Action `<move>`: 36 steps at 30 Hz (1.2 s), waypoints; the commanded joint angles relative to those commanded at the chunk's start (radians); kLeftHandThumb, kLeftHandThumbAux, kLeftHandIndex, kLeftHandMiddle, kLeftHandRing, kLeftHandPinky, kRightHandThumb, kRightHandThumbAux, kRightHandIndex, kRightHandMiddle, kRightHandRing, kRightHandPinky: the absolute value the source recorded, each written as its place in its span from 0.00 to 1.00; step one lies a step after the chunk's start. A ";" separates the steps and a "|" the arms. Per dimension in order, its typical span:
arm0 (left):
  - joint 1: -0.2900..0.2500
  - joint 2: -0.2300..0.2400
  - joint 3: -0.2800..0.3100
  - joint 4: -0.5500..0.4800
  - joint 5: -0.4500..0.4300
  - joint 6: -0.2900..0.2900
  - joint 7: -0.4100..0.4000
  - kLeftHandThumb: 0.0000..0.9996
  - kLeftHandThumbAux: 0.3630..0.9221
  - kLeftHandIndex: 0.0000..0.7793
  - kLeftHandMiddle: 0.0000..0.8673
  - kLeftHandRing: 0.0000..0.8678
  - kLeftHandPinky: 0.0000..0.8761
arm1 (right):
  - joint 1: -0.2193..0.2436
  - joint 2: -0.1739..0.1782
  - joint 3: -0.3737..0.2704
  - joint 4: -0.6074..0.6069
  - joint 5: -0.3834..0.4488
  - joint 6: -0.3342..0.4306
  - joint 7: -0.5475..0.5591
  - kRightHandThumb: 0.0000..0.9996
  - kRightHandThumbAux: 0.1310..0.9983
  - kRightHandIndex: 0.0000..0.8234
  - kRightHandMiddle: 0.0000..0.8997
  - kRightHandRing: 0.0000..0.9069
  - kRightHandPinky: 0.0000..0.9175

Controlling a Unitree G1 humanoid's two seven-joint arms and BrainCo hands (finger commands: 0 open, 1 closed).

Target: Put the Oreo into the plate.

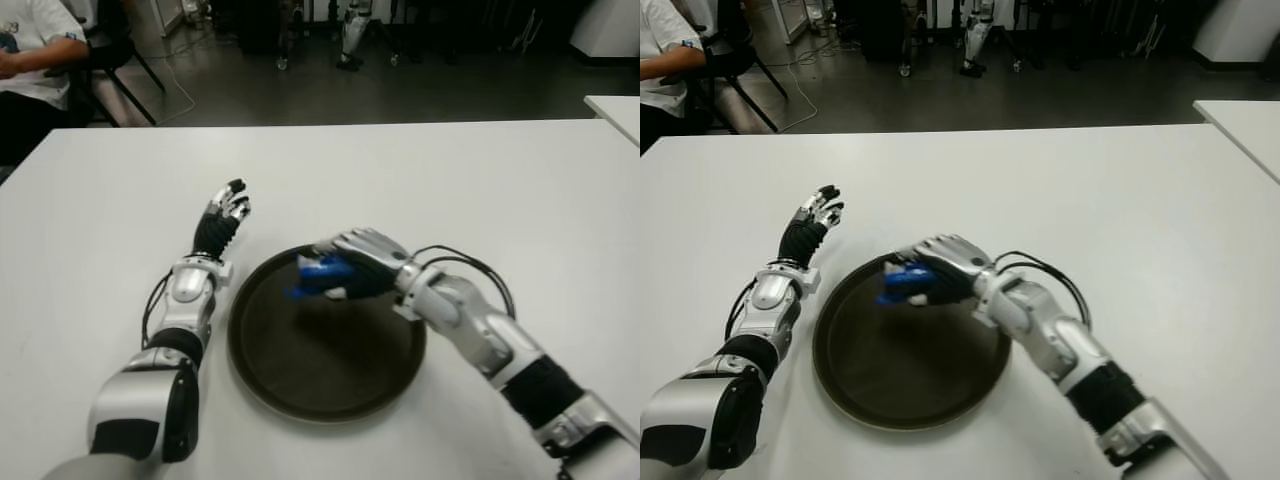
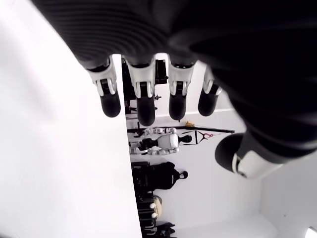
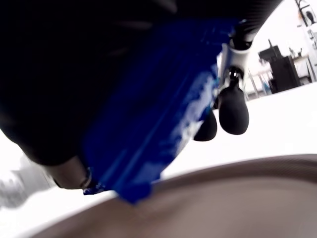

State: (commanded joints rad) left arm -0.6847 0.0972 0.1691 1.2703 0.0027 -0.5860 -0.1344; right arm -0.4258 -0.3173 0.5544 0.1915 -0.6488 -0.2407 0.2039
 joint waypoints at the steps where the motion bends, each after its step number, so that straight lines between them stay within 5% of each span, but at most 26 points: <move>1: 0.001 0.001 -0.002 0.000 0.004 -0.004 0.005 0.16 0.32 0.06 0.13 0.10 0.09 | -0.002 -0.003 0.002 0.000 -0.004 -0.005 0.005 0.69 0.70 0.52 0.80 0.81 0.74; 32: 0.005 0.002 -0.014 -0.005 0.018 -0.021 0.023 0.14 0.29 0.06 0.13 0.10 0.10 | -0.021 -0.011 -0.006 0.016 -0.041 -0.042 0.075 0.69 0.69 0.53 0.82 0.82 0.78; 34: 0.004 0.002 -0.015 -0.004 0.019 -0.017 0.025 0.14 0.30 0.06 0.13 0.11 0.10 | -0.021 -0.012 -0.006 0.014 -0.041 -0.039 0.081 0.69 0.69 0.52 0.82 0.82 0.78; 36: 0.003 0.002 -0.015 -0.004 0.019 -0.014 0.028 0.14 0.30 0.06 0.13 0.11 0.10 | -0.022 -0.012 -0.006 0.013 -0.040 -0.036 0.089 0.69 0.69 0.52 0.69 0.70 0.65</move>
State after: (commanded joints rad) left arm -0.6817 0.0988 0.1541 1.2667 0.0222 -0.5999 -0.1067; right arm -0.4473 -0.3297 0.5487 0.2045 -0.6884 -0.2766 0.2928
